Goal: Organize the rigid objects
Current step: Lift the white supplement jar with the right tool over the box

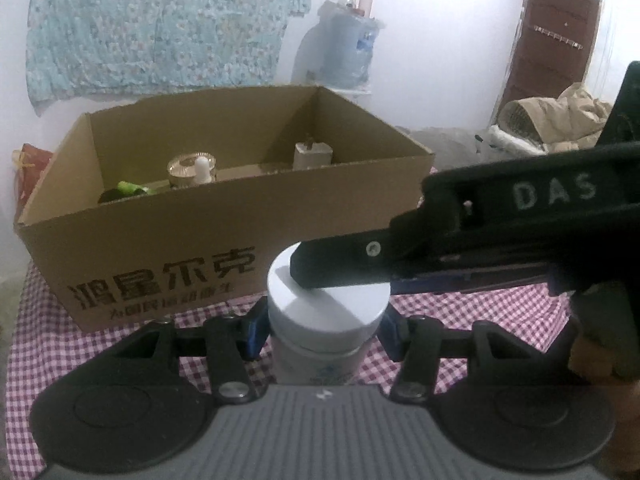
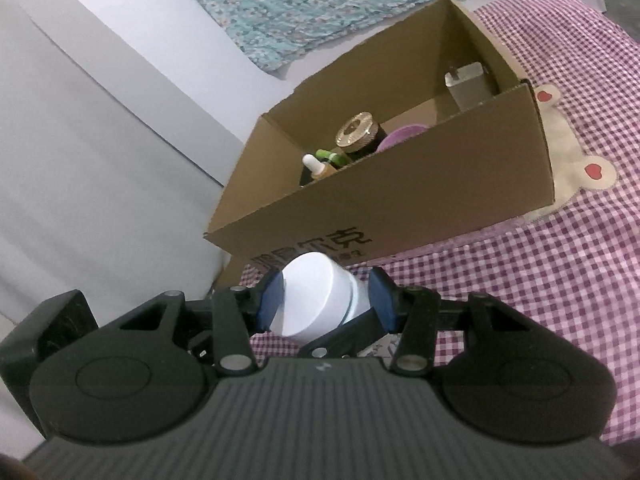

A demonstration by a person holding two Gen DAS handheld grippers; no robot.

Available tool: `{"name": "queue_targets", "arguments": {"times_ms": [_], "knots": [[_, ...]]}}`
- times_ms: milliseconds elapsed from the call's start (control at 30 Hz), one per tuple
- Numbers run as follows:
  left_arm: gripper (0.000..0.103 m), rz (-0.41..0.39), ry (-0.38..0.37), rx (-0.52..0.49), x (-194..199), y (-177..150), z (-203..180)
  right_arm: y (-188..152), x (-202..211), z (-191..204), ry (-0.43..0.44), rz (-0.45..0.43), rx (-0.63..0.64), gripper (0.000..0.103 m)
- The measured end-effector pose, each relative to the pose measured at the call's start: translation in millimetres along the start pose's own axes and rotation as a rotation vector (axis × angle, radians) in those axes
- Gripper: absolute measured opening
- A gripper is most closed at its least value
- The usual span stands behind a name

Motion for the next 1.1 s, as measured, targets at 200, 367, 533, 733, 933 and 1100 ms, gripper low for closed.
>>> {"name": "queue_targets", "arguments": {"times_ms": [200, 367, 533, 733, 933, 1100], "knots": [[0.056, 0.010, 0.003, 0.003, -4, 0, 0, -1, 2, 0, 0.008, 0.006, -0.012, 0.047], [0.055, 0.013, 0.013, -0.013, -4, 0, -3, -1, 4, -1, 0.009, 0.007, -0.021, 0.047], [0.054, 0.011, 0.016, -0.019, -3, 2, -6, -1, 5, 1, 0.005, 0.007, -0.017, 0.047], [0.054, 0.007, 0.018, -0.022, 0, 4, -8, -1, 6, 3, 0.005, 0.003, -0.013, 0.048], [0.054, -0.001, 0.022, -0.029, 2, 5, -9, -1, 8, 4, 0.008, 0.002, -0.010, 0.048], [0.054, -0.012, 0.027, -0.036, 7, 6, -9, 0, 10, 7, 0.016, -0.003, -0.001, 0.048]]}}
Point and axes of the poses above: each gripper's, at about its wrist camera, not at the fingertips, and x roughly against the way its jaws point, z to its left, y to its top, the point moved 1 cm from there along -x, roughly the way its jaws point, and after that the axes turned 11 degrees about -z, right-handed, at the moved point
